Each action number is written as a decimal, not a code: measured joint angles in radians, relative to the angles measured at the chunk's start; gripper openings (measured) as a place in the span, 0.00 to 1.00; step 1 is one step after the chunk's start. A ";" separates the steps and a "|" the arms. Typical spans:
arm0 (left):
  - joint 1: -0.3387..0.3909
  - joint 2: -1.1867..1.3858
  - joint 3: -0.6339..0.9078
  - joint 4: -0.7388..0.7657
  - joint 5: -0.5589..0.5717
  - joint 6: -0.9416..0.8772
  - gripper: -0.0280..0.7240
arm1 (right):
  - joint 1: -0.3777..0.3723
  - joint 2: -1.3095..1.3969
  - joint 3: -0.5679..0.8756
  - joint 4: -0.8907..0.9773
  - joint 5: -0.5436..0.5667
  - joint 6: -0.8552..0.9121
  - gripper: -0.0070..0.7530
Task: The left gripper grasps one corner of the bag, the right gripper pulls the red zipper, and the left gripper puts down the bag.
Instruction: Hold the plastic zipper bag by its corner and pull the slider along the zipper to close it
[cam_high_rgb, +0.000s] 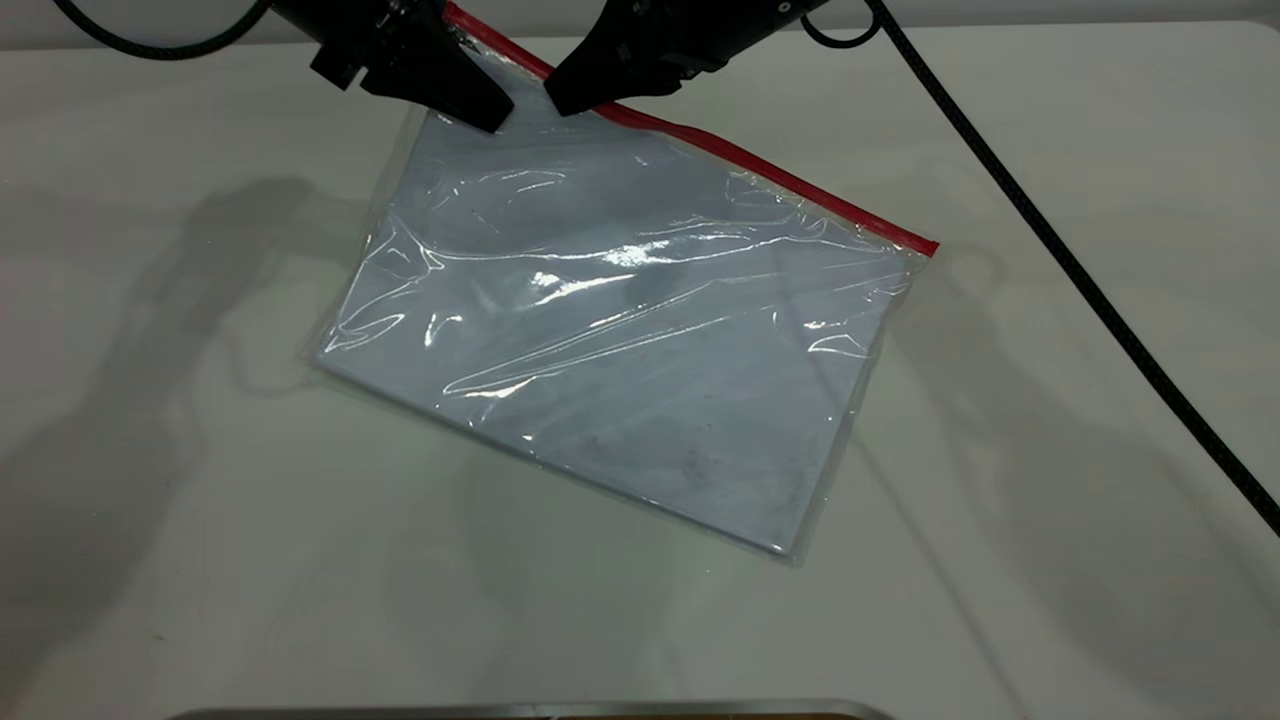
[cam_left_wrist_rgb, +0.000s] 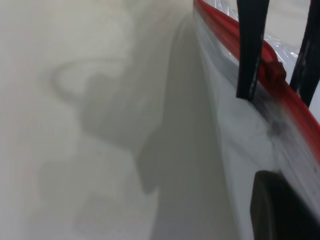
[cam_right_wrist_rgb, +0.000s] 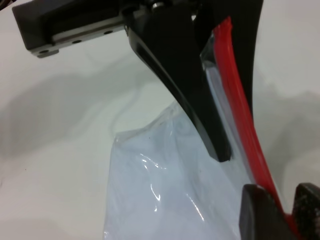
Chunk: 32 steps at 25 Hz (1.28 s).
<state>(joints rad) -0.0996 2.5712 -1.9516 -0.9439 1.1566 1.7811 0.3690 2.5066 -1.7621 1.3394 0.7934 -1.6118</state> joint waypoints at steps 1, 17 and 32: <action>0.001 0.000 0.000 0.000 0.001 0.000 0.13 | 0.000 0.000 0.000 -0.001 0.000 -0.001 0.25; 0.033 0.000 0.000 -0.082 0.011 -0.001 0.13 | -0.022 0.000 -0.006 -0.011 0.002 -0.031 0.05; 0.128 0.000 0.000 -0.302 0.011 0.050 0.11 | -0.088 0.025 -0.010 -0.106 -0.066 -0.028 0.05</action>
<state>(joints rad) 0.0286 2.5712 -1.9516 -1.2456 1.1680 1.8314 0.2806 2.5314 -1.7717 1.2338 0.7273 -1.6395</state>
